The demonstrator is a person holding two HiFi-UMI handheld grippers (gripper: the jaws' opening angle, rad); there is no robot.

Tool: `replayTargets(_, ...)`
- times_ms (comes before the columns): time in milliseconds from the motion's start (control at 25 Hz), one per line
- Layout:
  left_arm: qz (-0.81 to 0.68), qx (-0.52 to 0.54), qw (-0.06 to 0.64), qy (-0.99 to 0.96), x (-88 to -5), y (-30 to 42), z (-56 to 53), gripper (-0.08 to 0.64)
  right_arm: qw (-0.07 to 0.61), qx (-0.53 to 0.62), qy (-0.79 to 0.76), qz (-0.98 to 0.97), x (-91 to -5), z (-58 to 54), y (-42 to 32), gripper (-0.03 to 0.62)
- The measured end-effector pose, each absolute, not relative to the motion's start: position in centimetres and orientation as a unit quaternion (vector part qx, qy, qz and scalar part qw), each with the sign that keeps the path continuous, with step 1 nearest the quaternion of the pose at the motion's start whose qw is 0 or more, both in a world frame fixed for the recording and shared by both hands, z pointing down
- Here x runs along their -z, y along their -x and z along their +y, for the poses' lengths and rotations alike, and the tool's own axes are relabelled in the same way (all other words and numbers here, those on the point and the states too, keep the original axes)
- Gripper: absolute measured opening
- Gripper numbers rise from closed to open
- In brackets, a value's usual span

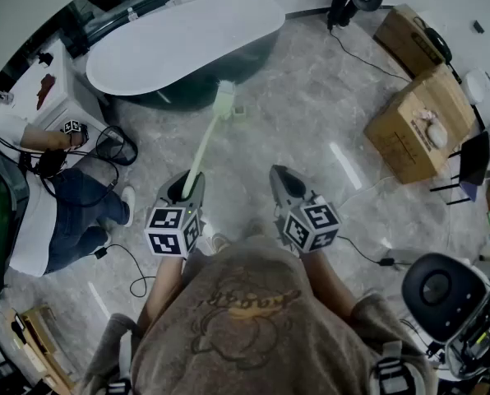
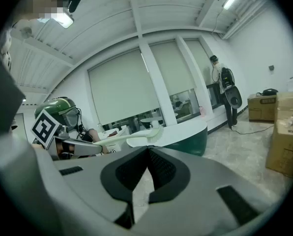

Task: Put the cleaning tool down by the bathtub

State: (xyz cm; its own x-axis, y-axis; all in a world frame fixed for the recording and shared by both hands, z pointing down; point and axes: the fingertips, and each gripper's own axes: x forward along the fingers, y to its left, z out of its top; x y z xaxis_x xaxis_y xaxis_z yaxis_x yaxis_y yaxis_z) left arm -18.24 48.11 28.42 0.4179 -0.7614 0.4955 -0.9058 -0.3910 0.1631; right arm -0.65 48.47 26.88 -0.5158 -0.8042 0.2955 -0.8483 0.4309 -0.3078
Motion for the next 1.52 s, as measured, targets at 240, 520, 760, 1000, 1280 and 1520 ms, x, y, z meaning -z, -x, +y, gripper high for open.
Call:
replayTargets(240,-0.510,-0.175,0.209,-0.816,-28.6,18.9,48.2,0.100,0.056,-0.215,-0.490,-0.843,-27.3,48.6,1.1,-0.002)
replayTargets(520,-0.500,-0.176,0.208,-0.822,-29.2,19.7,47.9,0.100,0.027,-0.215,-0.494,-0.842,-27.0,48.6,2.0,0.000)
replayTargets(760,-0.482,-0.175,0.200,-0.835,-29.9,21.2,48.2,0.100,0.014,-0.209,-0.507,-0.836,-27.5,49.5,2.9,0.000)
replayTargets(1000,-0.473,-0.181,0.206,-0.837,-31.0,22.8,48.8,0.100,0.011,-0.212,-0.516,-0.830,-28.2,50.2,4.3,0.000)
replayTargets(1280,-0.472,-0.177,0.202,-0.840,-31.7,23.4,46.5,0.100,0.004,-0.205,-0.524,-0.826,-28.5,47.5,4.9,0.000)
replayTargets(1520,-0.475,-0.172,0.203,-0.839,-32.0,22.2,43.5,0.100,0.007,-0.205,-0.520,-0.829,-29.3,44.1,4.2,0.000)
